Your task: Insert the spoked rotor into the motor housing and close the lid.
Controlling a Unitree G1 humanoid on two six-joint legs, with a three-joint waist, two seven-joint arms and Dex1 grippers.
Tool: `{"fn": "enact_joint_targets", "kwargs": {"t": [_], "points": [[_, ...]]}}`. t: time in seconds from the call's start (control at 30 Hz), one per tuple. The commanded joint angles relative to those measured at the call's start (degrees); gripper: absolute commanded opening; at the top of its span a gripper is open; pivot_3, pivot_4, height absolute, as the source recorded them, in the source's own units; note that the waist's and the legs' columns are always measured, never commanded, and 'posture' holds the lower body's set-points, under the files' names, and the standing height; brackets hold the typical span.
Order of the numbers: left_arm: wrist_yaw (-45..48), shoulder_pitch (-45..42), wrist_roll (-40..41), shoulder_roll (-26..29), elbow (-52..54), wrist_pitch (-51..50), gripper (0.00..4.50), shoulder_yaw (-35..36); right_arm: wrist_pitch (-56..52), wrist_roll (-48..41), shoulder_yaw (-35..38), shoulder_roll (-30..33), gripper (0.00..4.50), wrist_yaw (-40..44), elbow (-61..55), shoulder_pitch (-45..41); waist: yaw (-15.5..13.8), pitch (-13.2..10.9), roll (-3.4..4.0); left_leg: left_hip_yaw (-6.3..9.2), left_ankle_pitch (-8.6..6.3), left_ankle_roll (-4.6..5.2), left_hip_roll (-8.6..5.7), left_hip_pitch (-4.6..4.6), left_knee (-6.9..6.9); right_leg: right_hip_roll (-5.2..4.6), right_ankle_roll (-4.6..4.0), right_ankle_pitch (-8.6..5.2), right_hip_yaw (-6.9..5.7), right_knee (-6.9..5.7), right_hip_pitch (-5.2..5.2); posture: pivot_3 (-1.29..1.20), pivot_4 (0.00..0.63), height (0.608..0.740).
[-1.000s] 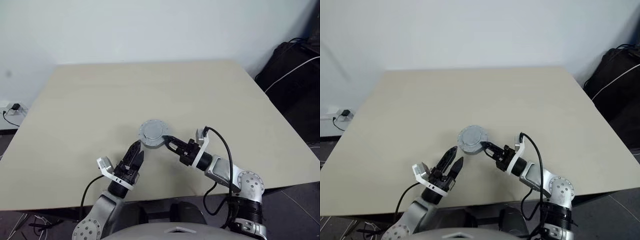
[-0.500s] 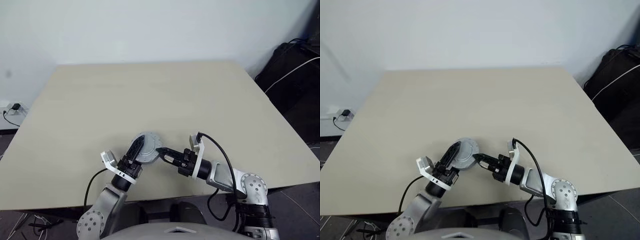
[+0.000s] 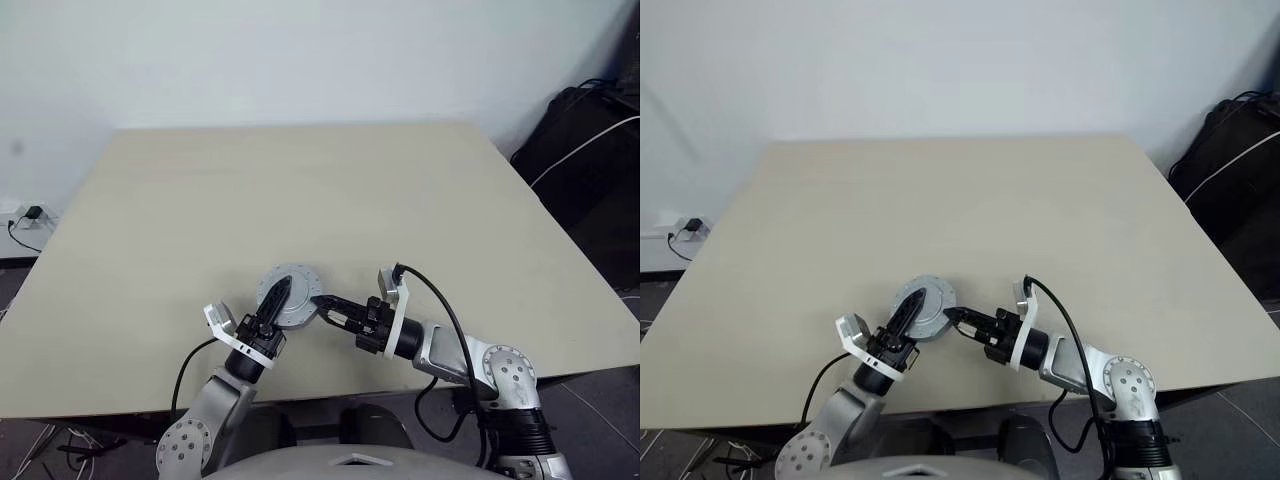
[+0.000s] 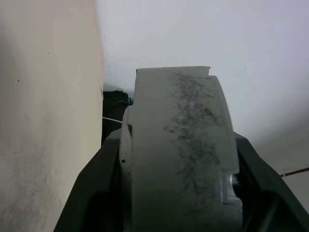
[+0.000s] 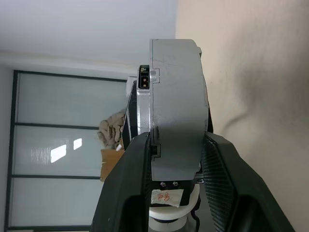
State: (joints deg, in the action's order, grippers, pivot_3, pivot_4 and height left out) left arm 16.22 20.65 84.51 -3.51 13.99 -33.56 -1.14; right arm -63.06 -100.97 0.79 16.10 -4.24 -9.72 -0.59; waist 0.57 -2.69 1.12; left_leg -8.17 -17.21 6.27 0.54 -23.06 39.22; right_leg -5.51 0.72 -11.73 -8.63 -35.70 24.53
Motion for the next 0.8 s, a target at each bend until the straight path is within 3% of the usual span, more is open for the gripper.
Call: {"fn": "enact_joint_targets", "kwargs": {"t": [0.03,0.13,0.27,0.47,0.67,0.8], "points": [[0.23,-1.02,-0.07,-2.99,1.61,-0.21,2.11,-1.05,2.77,3.82,0.48,0.06,1.19,2.85,-4.03,-0.46,-0.01,0.02,-0.03,0.0,0.01,-0.01,0.0,0.0,0.0,0.01,0.0,0.0,0.0,0.0,0.0,0.0,0.0,0.74],[0.13,-1.62,-1.24,-2.96,1.31,1.08,2.11,-0.39,4.04,8.11,0.39,0.39,1.19,4.28,-5.28,-0.36,-0.06,0.02,-0.04,0.0,0.04,-0.06,0.0,0.0,0.03,0.01,0.02,0.01,0.0,-0.01,-0.01,0.0,0.0,0.74],[-0.79,-3.58,-3.29,-3.18,-0.07,3.56,2.11,1.29,7.17,20.21,-1.06,1.82,2.45,6.07,-7.45,-0.32,-0.11,0.09,-0.04,-0.01,0.03,-0.05,0.0,0.02,0.08,0.0,0.05,0.03,0.0,-0.01,0.0,0.0,0.0,0.74],[-3.87,-9.41,-6.07,-3.43,-4.16,7.04,2.11,5.62,21.8,47.67,-7.73,6.18,4.44,14.1,-12.05,2.32,-0.33,0.11,-0.09,-0.01,0.06,-0.1,0.0,0.01,0.17,0.01,0.07,0.04,0.0,-0.05,0.0,0.0,0.0,0.74],[-6.89,-15.5,-8.52,-2.89,-9.82,8.37,2.11,8.96,37.96,69.1,-14.01,9.23,4.5,21.57,-11.99,6.81,-0.68,0.2,-0.27,-0.09,0.09,-0.13,-0.04,-0.01,0.18,0.04,0.1,0.06,0.06,-0.11,-0.17,0.0,0.0,0.74],[-7.7,-20.24,-10.69,-2.91,-14.29,9.15,2.11,11.34,48.27,81.71,-15.83,9.51,4.5,21.48,-9.7,9.2,-0.67,0.23,-0.38,-0.09,0.14,-0.21,-0.04,0.02,0.2,0.07,0.1,0.06,0.07,-0.14,-0.22,0.0,0.0,0.74]]}}
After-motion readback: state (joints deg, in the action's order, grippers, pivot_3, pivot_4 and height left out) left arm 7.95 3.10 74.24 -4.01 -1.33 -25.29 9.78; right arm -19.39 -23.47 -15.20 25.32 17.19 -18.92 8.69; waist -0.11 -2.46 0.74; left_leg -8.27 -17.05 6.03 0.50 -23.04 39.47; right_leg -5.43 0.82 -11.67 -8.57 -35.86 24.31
